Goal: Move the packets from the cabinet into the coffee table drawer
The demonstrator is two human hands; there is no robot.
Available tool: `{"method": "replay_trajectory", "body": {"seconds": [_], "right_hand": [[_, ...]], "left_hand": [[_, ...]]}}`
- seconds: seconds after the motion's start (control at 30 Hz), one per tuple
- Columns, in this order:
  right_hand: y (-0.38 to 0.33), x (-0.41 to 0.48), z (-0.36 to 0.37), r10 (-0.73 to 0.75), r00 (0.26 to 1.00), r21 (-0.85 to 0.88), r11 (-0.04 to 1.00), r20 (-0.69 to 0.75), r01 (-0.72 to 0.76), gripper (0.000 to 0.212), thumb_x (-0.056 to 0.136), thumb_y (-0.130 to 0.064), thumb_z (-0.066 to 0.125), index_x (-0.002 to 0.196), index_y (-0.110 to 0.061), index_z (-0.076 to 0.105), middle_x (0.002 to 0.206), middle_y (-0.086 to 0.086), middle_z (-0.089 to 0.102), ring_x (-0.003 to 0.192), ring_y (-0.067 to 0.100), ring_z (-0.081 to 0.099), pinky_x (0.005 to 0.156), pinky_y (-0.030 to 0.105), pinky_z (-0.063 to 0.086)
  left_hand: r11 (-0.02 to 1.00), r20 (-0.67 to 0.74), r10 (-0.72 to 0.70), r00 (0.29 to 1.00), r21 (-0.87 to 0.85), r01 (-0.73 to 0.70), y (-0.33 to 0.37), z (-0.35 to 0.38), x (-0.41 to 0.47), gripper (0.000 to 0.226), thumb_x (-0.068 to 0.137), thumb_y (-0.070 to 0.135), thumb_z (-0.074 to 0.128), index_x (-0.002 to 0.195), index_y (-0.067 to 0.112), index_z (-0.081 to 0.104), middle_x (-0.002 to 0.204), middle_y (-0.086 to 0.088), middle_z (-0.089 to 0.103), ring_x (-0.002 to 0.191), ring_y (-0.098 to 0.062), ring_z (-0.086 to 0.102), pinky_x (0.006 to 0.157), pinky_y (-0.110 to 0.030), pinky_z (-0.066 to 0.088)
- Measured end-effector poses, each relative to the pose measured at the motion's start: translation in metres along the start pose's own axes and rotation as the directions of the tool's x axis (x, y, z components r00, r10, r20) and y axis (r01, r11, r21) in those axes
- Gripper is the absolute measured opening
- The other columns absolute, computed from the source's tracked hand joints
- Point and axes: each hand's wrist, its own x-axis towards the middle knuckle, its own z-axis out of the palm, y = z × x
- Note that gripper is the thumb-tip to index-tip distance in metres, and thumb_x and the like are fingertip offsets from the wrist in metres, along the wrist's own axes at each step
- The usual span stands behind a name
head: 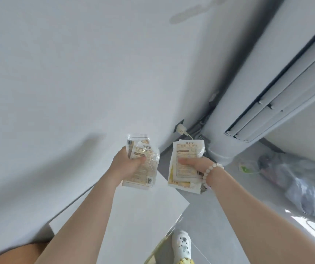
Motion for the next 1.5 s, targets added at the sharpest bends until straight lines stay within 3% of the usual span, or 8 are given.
{"method": "replay_trajectory", "body": {"seconds": [0.5, 0.67, 0.83, 0.97, 1.1, 1.2, 1.37, 1.5], "right_hand": [[0.107, -0.16, -0.216, 0.05, 0.93, 0.521, 0.839, -0.363, 0.158, 0.033, 0.065, -0.026, 0.085, 0.09, -0.012, 0.069, 0.09, 0.006, 0.074, 0.09, 0.023, 0.07, 0.093, 0.04, 0.052], [0.196, -0.208, -0.278, 0.08, 0.895, 0.637, 0.73, -0.44, 0.247, 0.059, 0.049, -0.038, 0.086, 0.101, -0.017, 0.068, 0.095, 0.003, 0.074, 0.094, 0.023, 0.07, 0.097, 0.042, 0.048], [0.29, -0.266, -0.325, 0.157, 0.838, 0.747, 0.558, -0.523, 0.362, 0.056, 0.058, -0.03, 0.085, 0.107, -0.012, 0.065, 0.096, 0.008, 0.074, 0.09, 0.027, 0.071, 0.093, 0.048, 0.051], [0.356, -0.312, -0.35, 0.163, 0.817, 0.79, 0.413, -0.553, 0.453, 0.015, 0.08, -0.019, 0.073, 0.09, -0.011, 0.065, 0.078, 0.006, 0.072, 0.077, 0.026, 0.068, 0.086, 0.045, 0.053], [0.417, -0.36, -0.376, 0.206, 0.756, 0.771, 0.33, -0.621, 0.544, 0.013, 0.078, -0.02, 0.074, 0.086, -0.013, 0.067, 0.084, 0.006, 0.071, 0.082, 0.026, 0.067, 0.093, 0.047, 0.05], [0.464, -0.391, -0.387, 0.283, 0.715, 0.767, 0.295, -0.64, 0.57, 0.026, 0.067, -0.029, 0.083, 0.085, -0.015, 0.07, 0.097, 0.006, 0.071, 0.1, 0.029, 0.064, 0.099, 0.05, 0.046], [0.53, -0.43, -0.37, 0.41, 0.657, 0.747, 0.097, -0.632, 0.658, 0.01, 0.079, -0.016, 0.073, 0.085, -0.01, 0.066, 0.078, 0.008, 0.072, 0.069, 0.027, 0.07, 0.065, 0.047, 0.059], [0.573, -0.459, -0.357, 0.505, 0.608, 0.704, 0.0, -0.613, 0.71, 0.007, 0.084, -0.013, 0.068, 0.085, -0.008, 0.064, 0.067, 0.009, 0.071, 0.053, 0.024, 0.069, 0.044, 0.038, 0.056]], "left_hand": [[0.955, 0.582, 0.176, 0.794, 0.095, -0.281, 0.16, 0.24, -0.11, 0.013, 0.087, 0.014, 0.066, 0.095, 0.012, 0.057, 0.087, 0.004, 0.062, 0.075, -0.01, 0.061, 0.064, -0.024, 0.05], [0.956, 0.692, 0.08, 0.717, 0.15, -0.252, 0.156, 0.329, -0.173, 0.039, 0.084, 0.012, 0.068, 0.12, 0.003, 0.054, 0.108, -0.013, 0.068, 0.096, -0.028, 0.068, 0.089, -0.045, 0.054], [0.921, 0.784, 0.049, 0.619, 0.205, -0.332, 0.14, 0.422, -0.259, 0.006, 0.09, 0.002, 0.06, 0.095, 0.005, 0.058, 0.083, -0.006, 0.064, 0.074, -0.017, 0.063, 0.061, -0.023, 0.057], [0.907, 0.868, 0.011, 0.496, 0.2, -0.371, 0.127, 0.491, -0.318, 0.021, 0.089, 0.001, 0.061, 0.109, -0.002, 0.058, 0.099, -0.016, 0.064, 0.083, -0.024, 0.063, 0.088, -0.04, 0.05], [0.864, 0.938, -0.03, 0.347, 0.199, -0.463, 0.115, 0.553, -0.378, 0.041, 0.088, 0.005, 0.063, 0.127, 0.002, 0.05, 0.117, -0.011, 0.062, 0.07, -0.009, 0.065, 0.058, -0.015, 0.054], [0.813, 0.964, -0.06, 0.258, 0.197, -0.548, 0.1, 0.592, -0.422, 0.055, 0.087, 0.008, 0.065, 0.137, 0.001, 0.044, 0.116, -0.009, 0.062, 0.072, -0.008, 0.061, 0.06, -0.018, 0.051], [0.743, 0.973, -0.199, 0.116, 0.227, -0.629, 0.063, 0.631, -0.497, 0.021, 0.091, 0.003, 0.059, 0.082, 0.022, 0.056, 0.073, -0.002, 0.061, 0.052, -0.006, 0.059, 0.039, -0.014, 0.044], [0.677, 0.953, -0.293, 0.077, 0.263, -0.687, 0.031, 0.658, -0.552, 0.015, 0.09, 0.002, 0.059, 0.083, 0.014, 0.054, 0.047, 0.008, 0.061, 0.034, -0.001, 0.056, 0.033, -0.014, 0.043]]}}
